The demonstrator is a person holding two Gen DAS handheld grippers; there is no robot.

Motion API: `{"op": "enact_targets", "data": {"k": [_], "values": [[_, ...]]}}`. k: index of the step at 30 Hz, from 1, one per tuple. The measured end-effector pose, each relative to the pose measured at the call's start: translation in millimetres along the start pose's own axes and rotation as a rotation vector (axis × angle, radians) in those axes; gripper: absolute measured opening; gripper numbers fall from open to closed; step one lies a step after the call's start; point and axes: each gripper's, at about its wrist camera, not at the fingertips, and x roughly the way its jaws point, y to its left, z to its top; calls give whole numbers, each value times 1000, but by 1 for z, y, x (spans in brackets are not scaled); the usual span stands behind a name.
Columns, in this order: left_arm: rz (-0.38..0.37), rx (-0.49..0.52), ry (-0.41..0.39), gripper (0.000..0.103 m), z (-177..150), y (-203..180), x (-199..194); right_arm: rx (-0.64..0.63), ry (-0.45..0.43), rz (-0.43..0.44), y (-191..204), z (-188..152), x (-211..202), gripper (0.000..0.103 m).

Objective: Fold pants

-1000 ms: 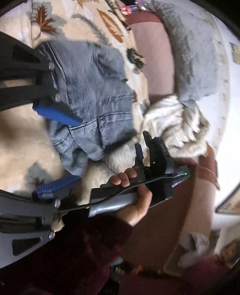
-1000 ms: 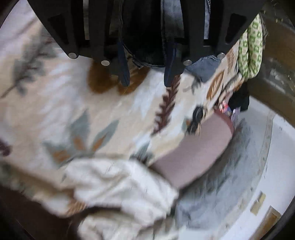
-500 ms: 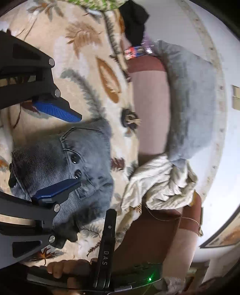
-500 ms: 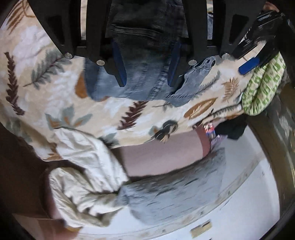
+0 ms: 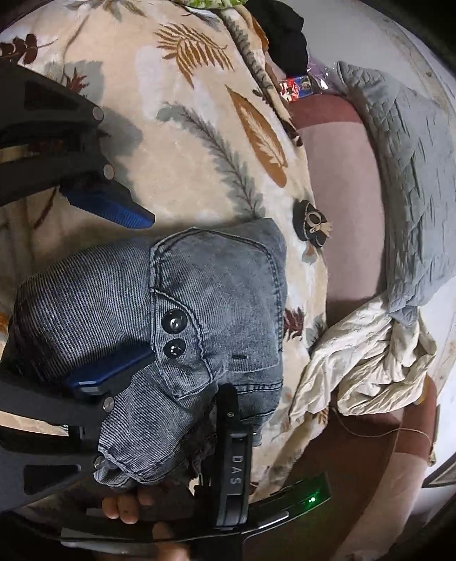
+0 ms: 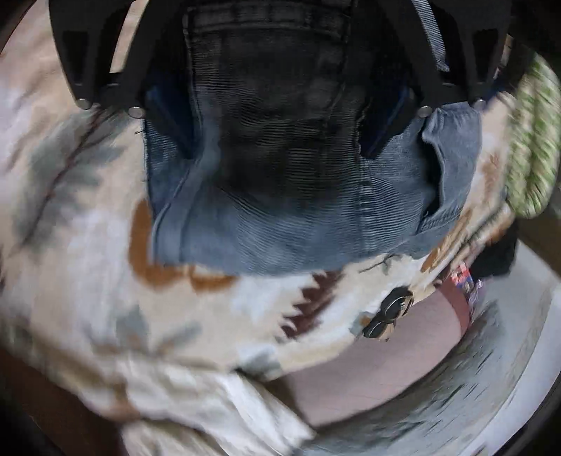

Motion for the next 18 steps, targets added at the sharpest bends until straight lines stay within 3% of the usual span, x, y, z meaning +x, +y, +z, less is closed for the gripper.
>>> {"op": "enact_targets", "data": {"k": [5,13,18], "values": [[59,13,-45,74,4,-3,-21,-84,-59,-69,14,-8,-24,93],[171,-34,-149,78,18,19,-64,-150,-361,-104,32,-27,-104,93],[232,-83,-181,79,17,42,-82,-137,-401,-69,42,-62,-124,93]]}}
